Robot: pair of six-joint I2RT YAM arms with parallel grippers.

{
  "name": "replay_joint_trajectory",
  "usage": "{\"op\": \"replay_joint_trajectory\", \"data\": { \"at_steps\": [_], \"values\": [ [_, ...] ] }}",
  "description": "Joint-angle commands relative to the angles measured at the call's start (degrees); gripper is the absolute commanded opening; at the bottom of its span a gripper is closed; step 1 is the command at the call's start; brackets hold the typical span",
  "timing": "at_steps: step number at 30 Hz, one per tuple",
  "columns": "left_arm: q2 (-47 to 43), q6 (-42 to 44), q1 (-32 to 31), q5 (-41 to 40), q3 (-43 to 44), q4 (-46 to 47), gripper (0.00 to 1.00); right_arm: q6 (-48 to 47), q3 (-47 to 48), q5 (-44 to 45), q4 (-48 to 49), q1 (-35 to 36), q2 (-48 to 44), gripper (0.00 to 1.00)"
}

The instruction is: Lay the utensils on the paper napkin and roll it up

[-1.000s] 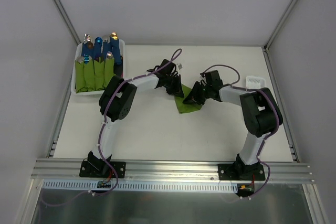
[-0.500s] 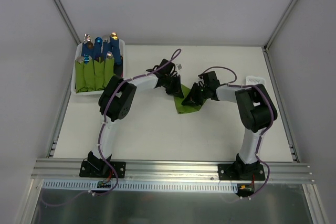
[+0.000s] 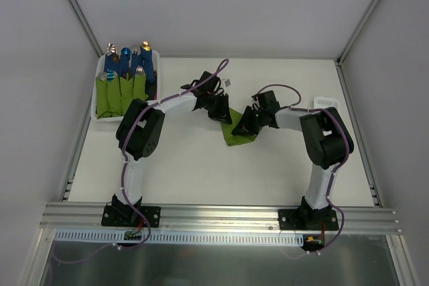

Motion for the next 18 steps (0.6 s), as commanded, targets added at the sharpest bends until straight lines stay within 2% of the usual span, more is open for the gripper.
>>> {"op": "replay_joint_trajectory", "data": {
  "at_steps": [1, 10, 18],
  "values": [
    [-0.2, 0.6, 0.4, 1.5, -0.7, -1.2, 0.10, -3.1, -0.6, 5.1, -6.2, 0.4, 1.5, 0.13],
    [7.3, -3.4, 1.3, 3.0, 3.8, -1.2, 0.08, -4.2, -0.8, 4.9, -7.1, 0.5, 1.2, 0.13],
    [7.6, -3.1, 1.9, 3.3, 3.7, -1.1, 0.05, -5.3, -1.2, 5.5, -8.4, 0.5, 0.7, 0.13]
  ]
}}
